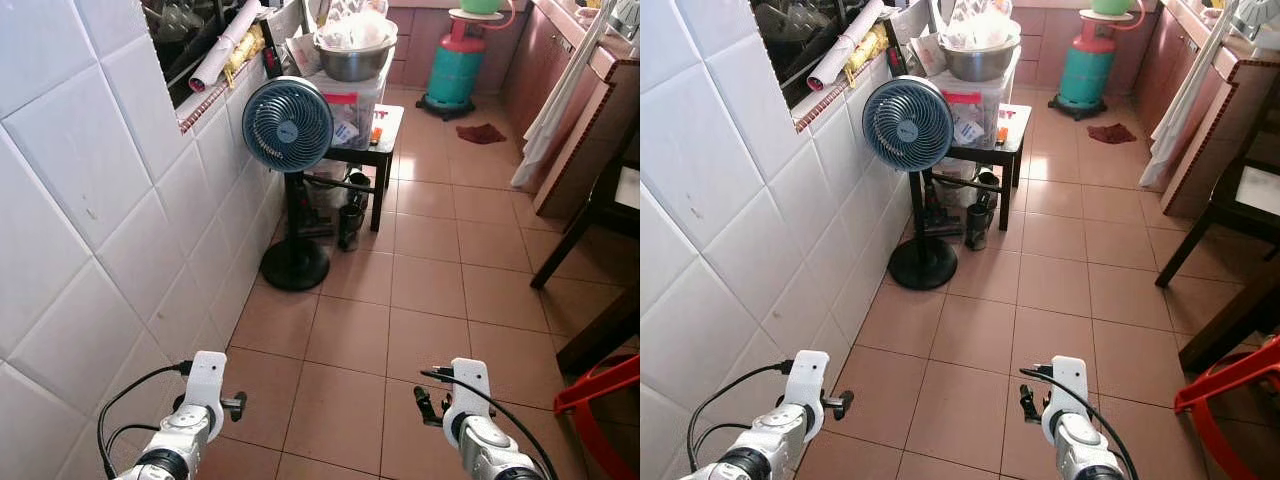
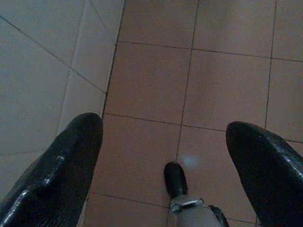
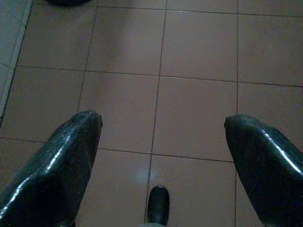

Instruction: Setting the table

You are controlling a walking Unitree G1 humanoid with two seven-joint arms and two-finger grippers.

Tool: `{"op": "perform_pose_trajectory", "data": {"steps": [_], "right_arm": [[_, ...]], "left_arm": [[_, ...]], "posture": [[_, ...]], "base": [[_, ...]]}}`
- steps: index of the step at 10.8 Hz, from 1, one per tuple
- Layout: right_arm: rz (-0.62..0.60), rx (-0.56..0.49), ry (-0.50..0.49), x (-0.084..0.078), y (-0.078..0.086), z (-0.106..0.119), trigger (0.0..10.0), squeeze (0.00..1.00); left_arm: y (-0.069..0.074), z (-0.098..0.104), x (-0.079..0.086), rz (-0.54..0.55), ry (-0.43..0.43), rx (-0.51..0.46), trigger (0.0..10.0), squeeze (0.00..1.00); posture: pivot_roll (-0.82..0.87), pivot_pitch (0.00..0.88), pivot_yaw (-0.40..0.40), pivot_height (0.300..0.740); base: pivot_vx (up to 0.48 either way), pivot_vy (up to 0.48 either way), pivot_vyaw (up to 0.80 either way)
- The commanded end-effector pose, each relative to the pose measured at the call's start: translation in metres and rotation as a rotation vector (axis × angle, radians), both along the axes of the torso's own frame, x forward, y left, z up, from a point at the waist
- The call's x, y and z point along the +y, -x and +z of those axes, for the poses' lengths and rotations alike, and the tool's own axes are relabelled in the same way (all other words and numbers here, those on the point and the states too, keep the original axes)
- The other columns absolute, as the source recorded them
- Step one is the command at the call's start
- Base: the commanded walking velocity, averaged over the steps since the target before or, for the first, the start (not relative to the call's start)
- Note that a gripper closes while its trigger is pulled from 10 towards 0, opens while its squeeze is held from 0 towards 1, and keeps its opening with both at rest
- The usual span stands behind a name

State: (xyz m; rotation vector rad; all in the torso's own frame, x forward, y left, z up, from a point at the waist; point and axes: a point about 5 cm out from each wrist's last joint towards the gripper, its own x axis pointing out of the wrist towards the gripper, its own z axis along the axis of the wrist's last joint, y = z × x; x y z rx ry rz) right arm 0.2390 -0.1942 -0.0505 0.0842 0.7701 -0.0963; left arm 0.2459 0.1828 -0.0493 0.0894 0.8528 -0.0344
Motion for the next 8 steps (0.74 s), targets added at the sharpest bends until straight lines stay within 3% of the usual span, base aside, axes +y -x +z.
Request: {"op": "perform_pose_trajectory", "data": {"steps": [1,8], "right_arm": [[-0.012,0.020,-0.007,0.0005,0.0051,-0.0037,10.0,0.00],[-0.012,0.015,-0.004,-0.0011,0.0065,-0.0041,10.0,0.00]], "left_arm": [[-0.0010,0.0009,0.0030,0.003,-0.014,0.003,10.0,0.00],[0.0015,-0.0013,-0.0005,0.005,-0.001,0.013,10.0,0.00]], "posture": [[0.06,0.000,0.044,0.740],[0.06,0.000,0.028,0.740]], "base": [[0.000,0.000,0.00],[0.000,0.000,0.00]]}}
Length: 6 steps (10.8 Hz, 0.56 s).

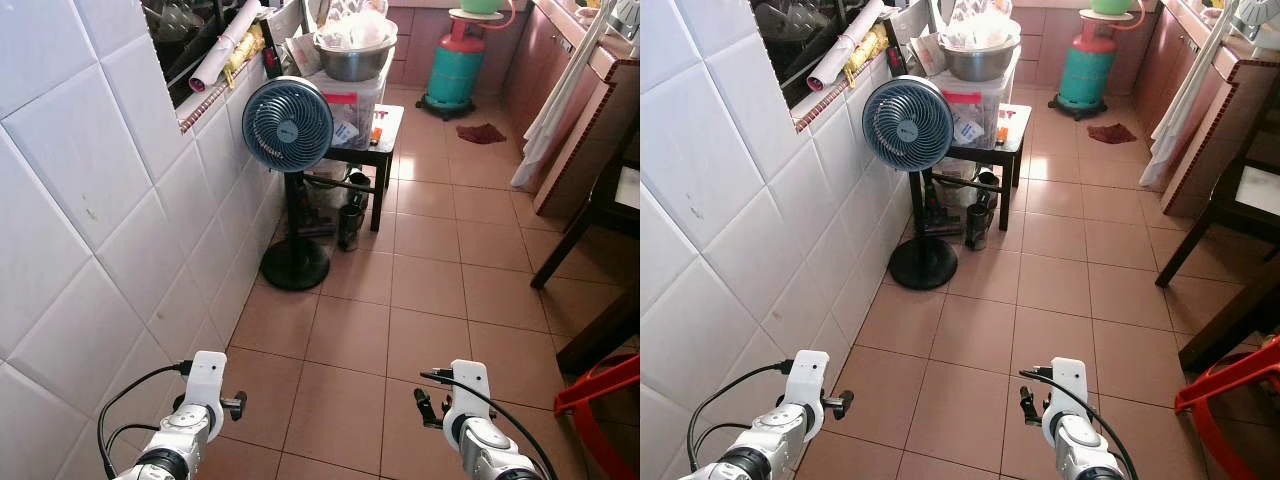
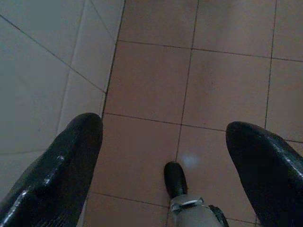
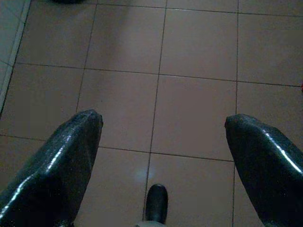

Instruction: Setting the table

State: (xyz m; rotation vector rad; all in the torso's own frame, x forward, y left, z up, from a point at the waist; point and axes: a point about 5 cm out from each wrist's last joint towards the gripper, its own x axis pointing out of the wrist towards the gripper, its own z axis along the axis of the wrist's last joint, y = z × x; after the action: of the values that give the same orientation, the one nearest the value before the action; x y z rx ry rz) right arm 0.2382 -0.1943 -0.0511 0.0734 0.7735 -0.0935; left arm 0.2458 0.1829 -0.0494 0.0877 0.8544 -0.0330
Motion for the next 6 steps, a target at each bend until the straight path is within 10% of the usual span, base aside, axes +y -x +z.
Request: {"op": "perform_pose_trajectory", "data": {"steps": [1,6], "right_arm": [[-0.011,0.013,-0.008,-0.001,0.006,-0.004,10.0,0.00],[0.014,0.152,-0.046,-0.007,0.049,-0.028,10.0,0.00]], "left_arm": [[0.001,-0.001,-0.001,0.004,0.000,0.012,10.0,0.00],[0.003,-0.002,-0.003,0.022,0.019,0.009,10.0,0.00]], "posture": [[0.06,0.000,0.028,0.740],[0.06,0.000,0.014,0.740]], "base": [[0.000,0.000,0.00],[0.000,0.000,0.00]]}}
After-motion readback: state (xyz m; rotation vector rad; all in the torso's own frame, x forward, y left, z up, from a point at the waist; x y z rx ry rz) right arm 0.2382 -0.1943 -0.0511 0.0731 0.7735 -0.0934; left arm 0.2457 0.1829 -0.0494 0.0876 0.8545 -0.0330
